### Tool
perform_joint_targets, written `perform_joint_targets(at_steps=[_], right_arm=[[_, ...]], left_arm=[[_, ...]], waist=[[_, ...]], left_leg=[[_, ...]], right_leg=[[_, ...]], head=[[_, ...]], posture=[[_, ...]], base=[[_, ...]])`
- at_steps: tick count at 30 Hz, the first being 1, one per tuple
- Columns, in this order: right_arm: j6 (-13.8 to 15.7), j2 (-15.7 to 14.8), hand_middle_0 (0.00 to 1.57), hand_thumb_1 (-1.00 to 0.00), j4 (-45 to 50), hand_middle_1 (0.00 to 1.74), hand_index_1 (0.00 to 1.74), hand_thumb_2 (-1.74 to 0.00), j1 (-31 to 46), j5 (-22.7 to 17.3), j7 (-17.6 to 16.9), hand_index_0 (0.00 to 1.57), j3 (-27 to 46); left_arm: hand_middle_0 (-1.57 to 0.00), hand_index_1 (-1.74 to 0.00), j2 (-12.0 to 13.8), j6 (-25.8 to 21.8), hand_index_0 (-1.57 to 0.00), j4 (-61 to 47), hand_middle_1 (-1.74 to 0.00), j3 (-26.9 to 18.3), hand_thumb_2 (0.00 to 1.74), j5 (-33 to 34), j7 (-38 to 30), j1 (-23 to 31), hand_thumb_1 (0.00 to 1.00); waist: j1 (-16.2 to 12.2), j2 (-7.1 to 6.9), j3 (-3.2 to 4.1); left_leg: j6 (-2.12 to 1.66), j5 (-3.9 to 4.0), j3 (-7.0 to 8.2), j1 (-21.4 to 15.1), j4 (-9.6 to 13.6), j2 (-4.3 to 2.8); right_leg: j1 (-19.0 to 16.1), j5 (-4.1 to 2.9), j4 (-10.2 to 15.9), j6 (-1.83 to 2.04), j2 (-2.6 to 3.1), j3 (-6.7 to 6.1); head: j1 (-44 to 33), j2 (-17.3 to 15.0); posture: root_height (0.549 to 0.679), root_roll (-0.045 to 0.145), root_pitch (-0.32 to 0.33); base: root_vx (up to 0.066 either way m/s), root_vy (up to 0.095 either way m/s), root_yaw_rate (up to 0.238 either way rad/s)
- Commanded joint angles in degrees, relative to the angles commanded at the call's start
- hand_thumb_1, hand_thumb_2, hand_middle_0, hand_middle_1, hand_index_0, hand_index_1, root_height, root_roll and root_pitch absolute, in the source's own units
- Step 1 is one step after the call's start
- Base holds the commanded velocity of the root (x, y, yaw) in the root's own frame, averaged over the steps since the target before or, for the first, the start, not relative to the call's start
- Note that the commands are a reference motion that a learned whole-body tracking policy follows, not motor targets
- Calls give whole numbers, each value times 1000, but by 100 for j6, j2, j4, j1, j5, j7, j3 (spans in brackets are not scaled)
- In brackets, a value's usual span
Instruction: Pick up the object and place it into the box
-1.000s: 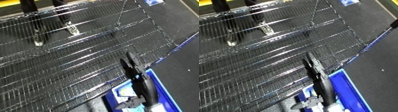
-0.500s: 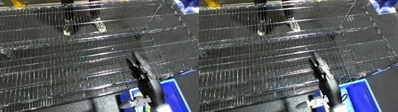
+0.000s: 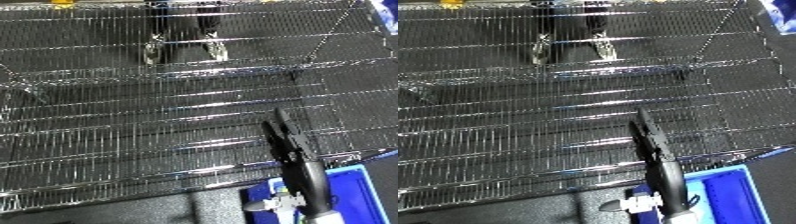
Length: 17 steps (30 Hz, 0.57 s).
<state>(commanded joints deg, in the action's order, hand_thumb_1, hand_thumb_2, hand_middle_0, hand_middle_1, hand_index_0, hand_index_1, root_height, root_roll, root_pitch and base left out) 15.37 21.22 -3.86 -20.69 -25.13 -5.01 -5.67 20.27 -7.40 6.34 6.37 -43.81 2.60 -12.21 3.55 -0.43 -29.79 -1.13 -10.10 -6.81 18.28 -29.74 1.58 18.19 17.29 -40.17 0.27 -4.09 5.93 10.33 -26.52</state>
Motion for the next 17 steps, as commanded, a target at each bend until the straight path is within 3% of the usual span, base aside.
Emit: perform_joint_targets(at_steps=[6, 17], right_arm=[[38, 5, 0, 0, -65, 0, 0, 0, 51, -102, 17, 0, -16], [128, 15, 0, 0, -51, 0, 0, 0, 205, -134, 110, 0, 45]], left_arm=[[-1570, -1740, -23, -22, -1570, -19, -1740, 59, 1740, -9, 29, 10, 1000], [-1570, -1740, -51, -55, -1570, -7, -1740, 75, 1740, -29, 72, 101, 1000]], waist=[[-42, 2, 0], [-131, -5, 0]], left_leg=[[7, -25, 22, 15, -29, -8], [13, -119, 86, 18, -141, -24]], right_leg=[[49, -14, -23, 18, -19, -23], [85, -18, -58, 38, -24, -97]], head=[[65, 2], [140, 85]], posture=[[651, 48, -6], [650, 50, -7]], base=[[1, 14, -31], [22, 6, -53]])
